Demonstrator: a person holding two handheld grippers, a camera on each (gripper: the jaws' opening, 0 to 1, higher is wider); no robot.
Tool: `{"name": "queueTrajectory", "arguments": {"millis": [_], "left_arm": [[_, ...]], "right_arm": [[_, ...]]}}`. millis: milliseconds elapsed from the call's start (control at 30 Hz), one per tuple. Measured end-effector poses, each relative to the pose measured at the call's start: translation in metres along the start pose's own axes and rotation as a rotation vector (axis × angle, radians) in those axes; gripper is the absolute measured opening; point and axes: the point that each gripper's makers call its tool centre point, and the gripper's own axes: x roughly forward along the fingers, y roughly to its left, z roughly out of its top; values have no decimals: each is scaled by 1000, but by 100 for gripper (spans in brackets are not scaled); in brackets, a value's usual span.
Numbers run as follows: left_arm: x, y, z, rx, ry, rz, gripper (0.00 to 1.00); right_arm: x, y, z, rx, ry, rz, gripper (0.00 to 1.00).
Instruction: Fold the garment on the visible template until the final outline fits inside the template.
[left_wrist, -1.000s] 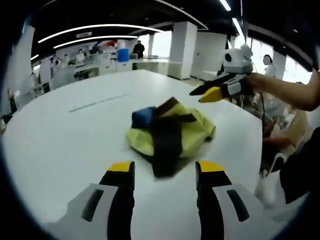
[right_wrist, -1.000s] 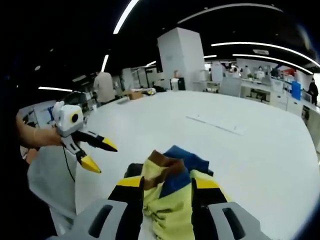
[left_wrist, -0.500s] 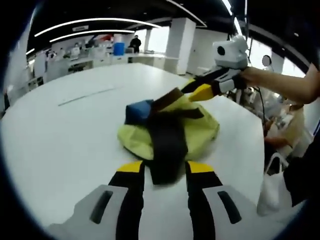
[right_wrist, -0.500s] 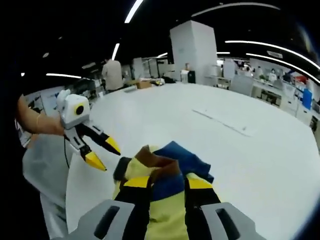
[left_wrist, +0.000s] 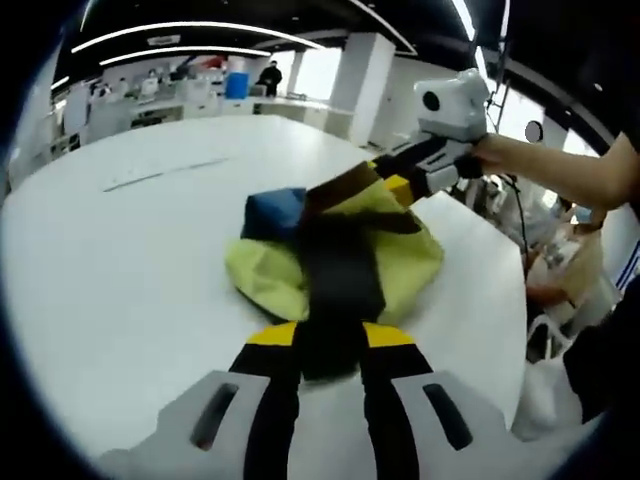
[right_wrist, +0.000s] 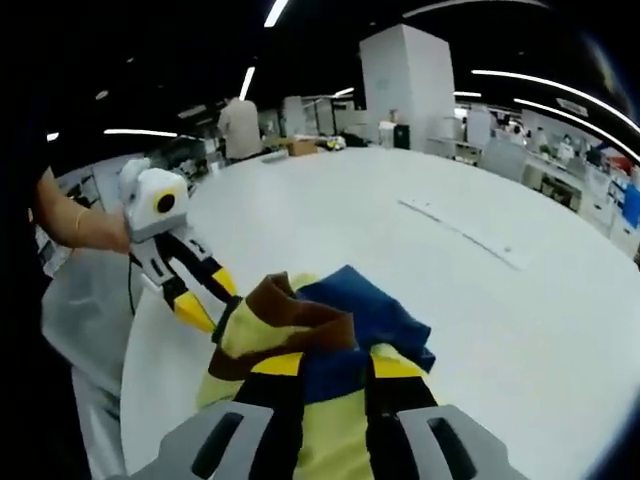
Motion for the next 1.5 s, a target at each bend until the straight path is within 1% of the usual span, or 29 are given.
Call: {"name": "queueTrajectory", "arguments": {"millis": [33,100,167,200,233,267,300,333,400,533,667,700,733,767,800,933,967,1000,1067,1133,1200,1233,1333,1367,1400,1500], "left_arm": [[2,1,0,-5,4,1,19],[3,1,0,6,3,7,17],[2,1,0,9,1,10,14],[2,0,1,13,-8,11,11],[2,0,2,7,-18,12,4],[1,-1,3,-7,-27,13,0],[0,-1,7,-47,-55,17,0],[-1,-1,11,-39,-73,12,0],[-5,-2,9,-45,-67,17,0],[-10,-4,7,-13,-72,29,0],[-22,-4,14,2,-112,57,0],[-25,-3,18,-12,-129,67,0],[-29,-5,25,-45,-169,61,0],[-33,-6,28,-67,-190,57,0],[-36,-4,32,-70,-204,65,0],[-47,-5,41,-19,-221,90,0],[-50,-5,43,-22,-228,93,0],[-52,-4,48,-29,-252,100,0],[-58,-3,54,-32,-276,113,0],[-65,0,61,-14,-293,137,0],[-73,5,69,9,-317,178,0],[-79,8,76,14,-341,199,0],[-89,15,92,-8,-398,223,0],[-92,17,96,-5,-409,230,0],[-95,20,104,-3,-434,242,0],[-100,24,119,-4,-474,264,0]], "right_arm": [[0,0,0,6,2,2,16],[-1,0,-1,4,6,-7,7],[-2,-1,-2,1,10,-17,1],[-2,0,-2,-1,12,-18,0],[-3,1,-3,-2,15,-18,0],[-4,2,-4,-7,23,-20,0],[-5,4,-6,-8,31,-20,0],[-6,5,-6,-15,33,-26,0],[-10,6,-4,-24,33,-36,0],[-15,10,1,-26,13,-44,0],[-22,12,8,-19,-19,-69,0],[-23,13,9,-14,-27,-74,0],[-25,14,10,-12,-37,-80,0],[-26,15,11,-10,-42,-82,0],[-28,17,13,-8,-49,-86,0],[-34,19,21,-10,-78,-98,0],[-36,19,23,-9,-85,-103,0],[-38,18,26,-7,-97,-112,0],[-44,15,34,6,-128,-136,0],[-52,10,42,27,-166,-161,0],[-59,6,49,46,-200,-180,0],[-65,4,55,55,-225,-191,0],[-78,-4,68,78,-273,-218,0],[-81,-6,72,79,-284,-228,0],[-85,-9,76,76,-294,-241,0],[-91,-16,85,67,-302,-268,0]]}}
